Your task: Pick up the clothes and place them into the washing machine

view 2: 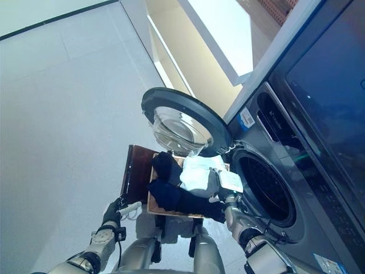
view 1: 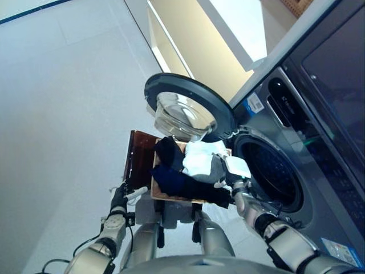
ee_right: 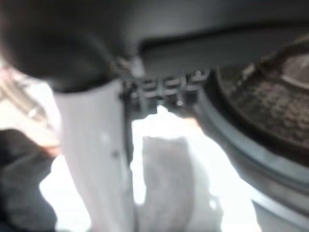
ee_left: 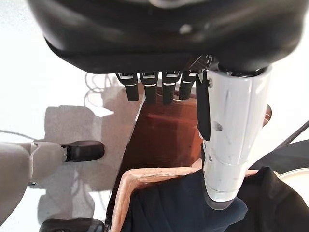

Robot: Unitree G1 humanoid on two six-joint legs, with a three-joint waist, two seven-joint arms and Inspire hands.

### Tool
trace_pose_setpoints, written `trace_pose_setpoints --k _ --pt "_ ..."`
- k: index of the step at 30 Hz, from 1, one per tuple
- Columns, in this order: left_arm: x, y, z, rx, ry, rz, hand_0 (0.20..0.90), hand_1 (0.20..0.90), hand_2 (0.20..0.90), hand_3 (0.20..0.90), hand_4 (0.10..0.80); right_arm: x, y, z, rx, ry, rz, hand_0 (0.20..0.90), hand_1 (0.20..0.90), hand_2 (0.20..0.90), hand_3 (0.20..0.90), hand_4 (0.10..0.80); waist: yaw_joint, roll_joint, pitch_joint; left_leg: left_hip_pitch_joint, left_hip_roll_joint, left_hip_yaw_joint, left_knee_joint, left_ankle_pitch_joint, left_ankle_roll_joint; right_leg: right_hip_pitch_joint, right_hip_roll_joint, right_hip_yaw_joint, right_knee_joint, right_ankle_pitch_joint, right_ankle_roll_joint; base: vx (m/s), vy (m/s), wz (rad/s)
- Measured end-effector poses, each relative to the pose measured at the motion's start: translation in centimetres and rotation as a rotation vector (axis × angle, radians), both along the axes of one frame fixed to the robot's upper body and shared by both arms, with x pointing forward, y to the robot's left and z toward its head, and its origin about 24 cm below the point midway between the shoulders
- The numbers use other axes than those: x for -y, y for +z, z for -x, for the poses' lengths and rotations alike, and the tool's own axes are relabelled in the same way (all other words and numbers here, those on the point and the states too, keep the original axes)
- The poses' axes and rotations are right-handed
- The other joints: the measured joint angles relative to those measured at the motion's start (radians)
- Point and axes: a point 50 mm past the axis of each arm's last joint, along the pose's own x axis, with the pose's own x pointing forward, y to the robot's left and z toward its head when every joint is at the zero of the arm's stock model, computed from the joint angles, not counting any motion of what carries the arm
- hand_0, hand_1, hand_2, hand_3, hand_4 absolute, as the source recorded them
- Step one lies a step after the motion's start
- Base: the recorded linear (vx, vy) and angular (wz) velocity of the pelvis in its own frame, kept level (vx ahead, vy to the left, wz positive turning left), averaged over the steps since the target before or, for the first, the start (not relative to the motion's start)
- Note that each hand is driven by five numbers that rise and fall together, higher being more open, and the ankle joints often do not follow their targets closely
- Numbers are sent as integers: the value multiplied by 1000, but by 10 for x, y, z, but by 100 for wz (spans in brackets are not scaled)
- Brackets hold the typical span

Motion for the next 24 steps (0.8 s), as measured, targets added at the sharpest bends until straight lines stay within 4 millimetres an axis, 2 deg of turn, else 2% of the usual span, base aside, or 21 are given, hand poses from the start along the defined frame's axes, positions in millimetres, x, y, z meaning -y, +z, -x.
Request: trace_pose_setpoints --k 9,13,16,19,24 --pt "2 0 -1 1 -15 -3 900 900 900 900 800 -5 6 -11 22 -22 -14 900 900 900 900 800 10 14 -12 -47 -2 -3 9 5 7 -43 -1 -1 4 3 0 -22 4 3" --pt "9 2 -5 29 -38 4 900 900 900 900 800 0 14 -21 57 -48 12 900 900 900 900 800 29 37 0 -77 -3 -4 10 7 4 -74 -3 -1 9 3 0 -21 12 4" --pt "14 1 -5 30 -23 15 900 900 900 900 800 -2 23 -31 90 -46 9 900 900 900 900 800 33 72 33 -81 -4 -7 8 11 7 -80 -4 -4 15 2 0 -37 27 2" --pt "17 5 -11 56 -21 23 900 900 900 900 800 -4 35 -43 142 -49 7 900 900 900 900 800 39 85 59 -115 -3 -7 8 16 4 -115 -4 -5 19 3 -1 -23 23 3" --pt "22 9 -19 77 -46 26 900 900 900 900 800 -4 43 -51 164 -61 16 900 900 900 900 800 52 86 89 -132 -4 -8 8 19 6 -131 -5 -11 20 3 -1 -14 16 2"
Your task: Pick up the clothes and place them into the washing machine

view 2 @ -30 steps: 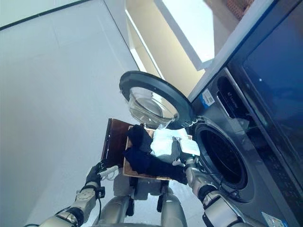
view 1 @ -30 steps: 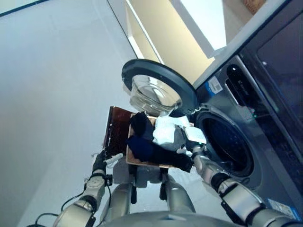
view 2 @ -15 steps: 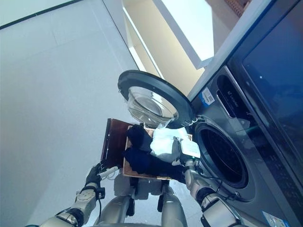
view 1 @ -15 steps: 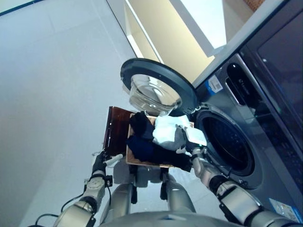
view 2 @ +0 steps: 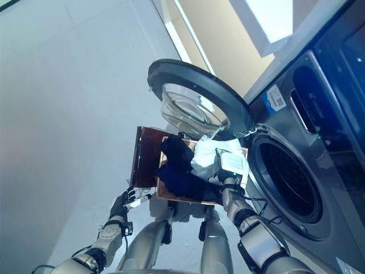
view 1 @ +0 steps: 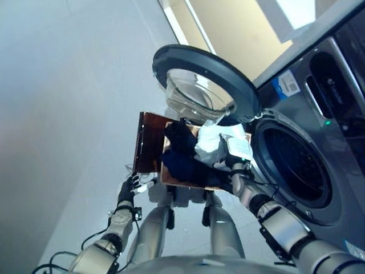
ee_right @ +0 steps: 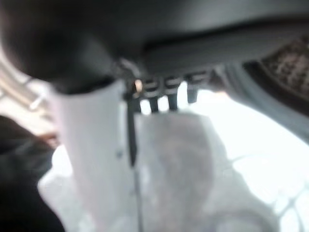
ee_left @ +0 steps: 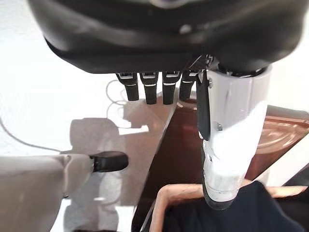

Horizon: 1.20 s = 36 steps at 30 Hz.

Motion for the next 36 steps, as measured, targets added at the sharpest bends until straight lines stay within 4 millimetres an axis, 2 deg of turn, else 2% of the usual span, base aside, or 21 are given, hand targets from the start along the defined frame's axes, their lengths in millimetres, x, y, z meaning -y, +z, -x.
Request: trace_pose_setpoints --k 5,26,29,30,31,33,36 --pt "4 12 -17 72 1 2 900 900 900 900 800 0 9 -8 50 -8 26 900 900 900 900 800 5 2 26 -31 -1 -3 6 1 0 -31 -2 -4 10 -1 0 -32 25 4" --pt "18 34 -36 225 -1 51 900 900 900 900 800 9 41 -32 151 -54 196 900 900 900 900 800 26 28 65 -150 -19 2 34 23 -2 -179 -28 10 94 -4 4 -14 9 0" --pt "20 38 -39 249 -4 61 900 900 900 900 800 10 47 -36 164 -62 210 900 900 900 900 800 31 29 65 -171 -22 3 35 28 -11 -205 -32 11 109 -5 3 -43 5 0" --pt "20 39 -39 259 -4 62 900 900 900 900 800 10 50 -38 170 -65 214 713 713 713 713 667 30 29 65 -178 -23 3 35 31 -13 -217 -34 13 116 -6 3 0 0 0" --pt "21 40 -40 264 -5 64 900 900 900 900 800 10 51 -39 173 -68 217 480 480 480 480 500 30 29 65 -182 -24 3 35 31 -14 -222 -35 13 121 -6 3 0 0 0" --pt "22 42 -41 275 -9 69 900 900 900 900 800 11 55 -41 185 -72 231 200 200 200 200 300 30 29 65 -190 -27 3 35 36 -20 -231 -39 13 123 -4 3 0 0 0" --pt "23 43 -42 279 -17 75 900 900 900 900 800 13 64 -47 198 -71 251 200 200 200 200 300 30 29 65 -193 -31 7 35 39 -24 -242 -44 17 137 -4 3 0 0 0"
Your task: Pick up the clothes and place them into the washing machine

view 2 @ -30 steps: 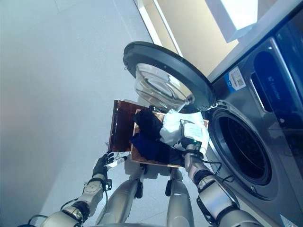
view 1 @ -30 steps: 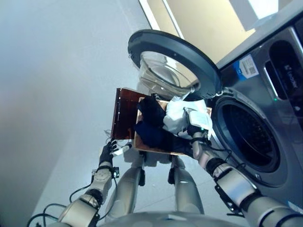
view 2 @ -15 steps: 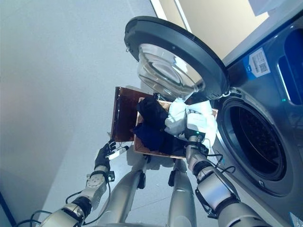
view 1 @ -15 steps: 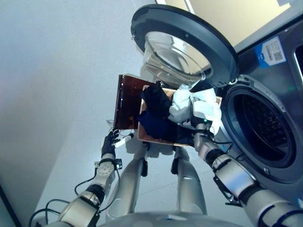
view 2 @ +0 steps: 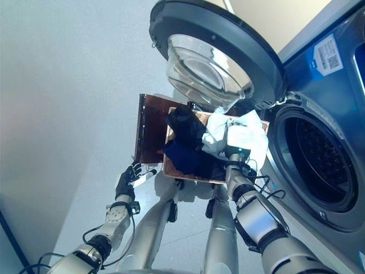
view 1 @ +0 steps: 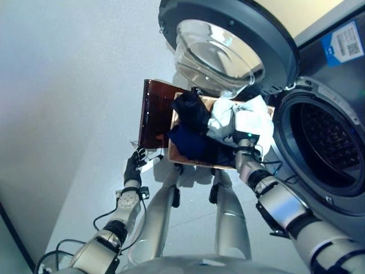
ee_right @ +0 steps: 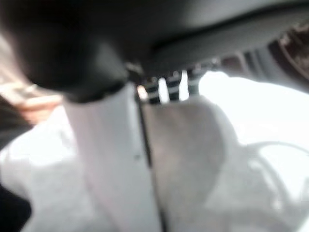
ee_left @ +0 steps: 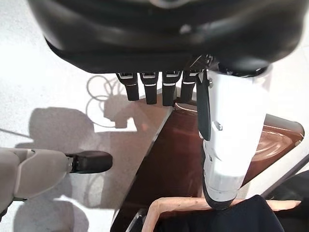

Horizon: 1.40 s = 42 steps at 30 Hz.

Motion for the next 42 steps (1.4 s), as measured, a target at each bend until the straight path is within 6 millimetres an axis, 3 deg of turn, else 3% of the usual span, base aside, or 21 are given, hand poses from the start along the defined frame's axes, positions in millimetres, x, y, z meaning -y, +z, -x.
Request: trace_pose_setpoints --k 7,21,32,37,42 --pt "0 0 0 -3 1 0 900 900 900 900 800 3 13 -8 26 -9 13 200 200 200 200 300 1 1 -3 0 0 0 0 2 0 0 0 0 2 0 0 0 0 0" --pt "1 -5 3 -39 -5 -1 900 900 900 900 800 4 8 -6 -23 -11 1 200 200 200 200 300 2 5 -39 0 0 0 2 4 2 1 4 0 2 1 1 11 -3 -1" --pt "-1 -11 9 -77 -9 0 900 900 900 900 800 10 -15 9 -79 -45 -112 200 200 200 200 300 -1 3 -71 26 0 4 16 5 5 35 6 3 2 2 2 28 -18 -3" --pt "-9 -19 16 -118 28 -8 900 900 900 900 800 9 -37 27 -93 -63 -247 200 200 200 200 300 -32 -7 -93 72 1 12 14 -7 7 75 8 16 2 1 2 48 -44 -5" --pt "-16 -27 27 -160 67 -9 900 900 900 900 800 8 -58 50 -102 -76 -368 200 200 200 200 300 -69 -42 -123 117 4 19 -2 -10 11 112 13 22 -7 2 4 65 -39 -4"
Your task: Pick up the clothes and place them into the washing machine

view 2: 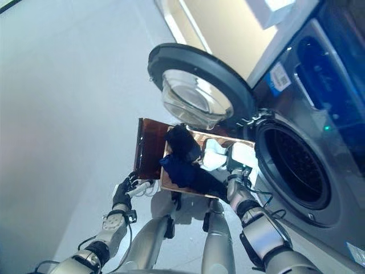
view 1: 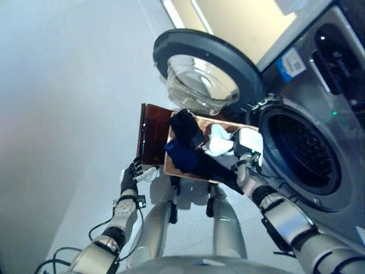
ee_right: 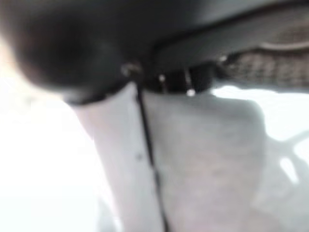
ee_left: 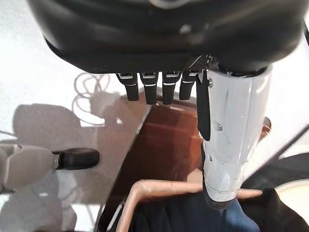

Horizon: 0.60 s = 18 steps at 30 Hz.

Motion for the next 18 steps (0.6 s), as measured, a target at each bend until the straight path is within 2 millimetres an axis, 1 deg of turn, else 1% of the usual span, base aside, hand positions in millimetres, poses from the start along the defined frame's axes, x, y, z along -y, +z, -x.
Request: trace_pose_setpoints --k 1,4,6,10,11,14,15,17,18 --pt "-1 -3 4 -14 6 0 900 900 900 900 800 1 -5 6 -8 -16 -32 200 200 200 200 300 -7 -3 -2 25 1 -1 -5 0 0 28 2 -1 -13 1 1 64 -38 -5" --pt "-4 -9 14 -41 28 3 900 900 900 900 800 6 -14 19 -1 -55 -108 200 200 200 200 300 -13 -12 -7 88 3 1 -31 -4 5 91 7 -1 -43 3 5 67 -36 -6" --pt "-10 -11 19 -55 56 4 900 900 900 900 800 8 -16 25 8 -74 -152 200 200 200 200 300 -16 -20 -16 108 4 4 -40 -5 7 109 8 -1 -54 5 7 65 -32 -3" --pt "-18 -16 28 -80 102 7 900 900 900 900 800 18 -23 39 23 -194 -360 200 200 200 200 300 -18 -28 -18 168 9 6 -60 -6 8 174 16 -1 -86 6 8 52 -26 -3" --pt "-20 -16 30 -84 107 5 900 900 900 900 800 18 -24 40 22 -203 -374 200 200 200 200 300 -18 -30 -23 172 9 6 -63 -6 8 177 16 -1 -87 6 8 61 -31 -5" --pt "-26 -20 38 -101 143 27 900 900 900 900 800 23 -29 50 58 -302 -578 200 200 200 200 300 -16 -35 -25 223 14 8 -86 -6 8 230 24 -2 -118 8 9 38 -17 -4" --pt "-27 -21 40 -104 150 29 900 900 900 900 800 23 -30 52 67 -314 -605 200 200 200 200 300 -16 -36 -25 231 15 8 -86 -7 10 239 25 -2 -121 8 9 22 -9 -5" --pt "-29 -23 45 -115 159 40 900 900 900 900 800 23 -33 60 127 -401 -795 200 200 200 200 300 -17 -37 -26 252 17 8 -88 -15 12 266 28 -2 -136 8 9 22 -3 -5" --pt "-29 -24 46 -118 157 43 900 900 900 900 800 23 -34 61 134 -417 -838 200 200 200 200 300 -18 -38 -26 256 18 8 -90 -16 12 270 29 -2 -137 8 9 0 0 0"
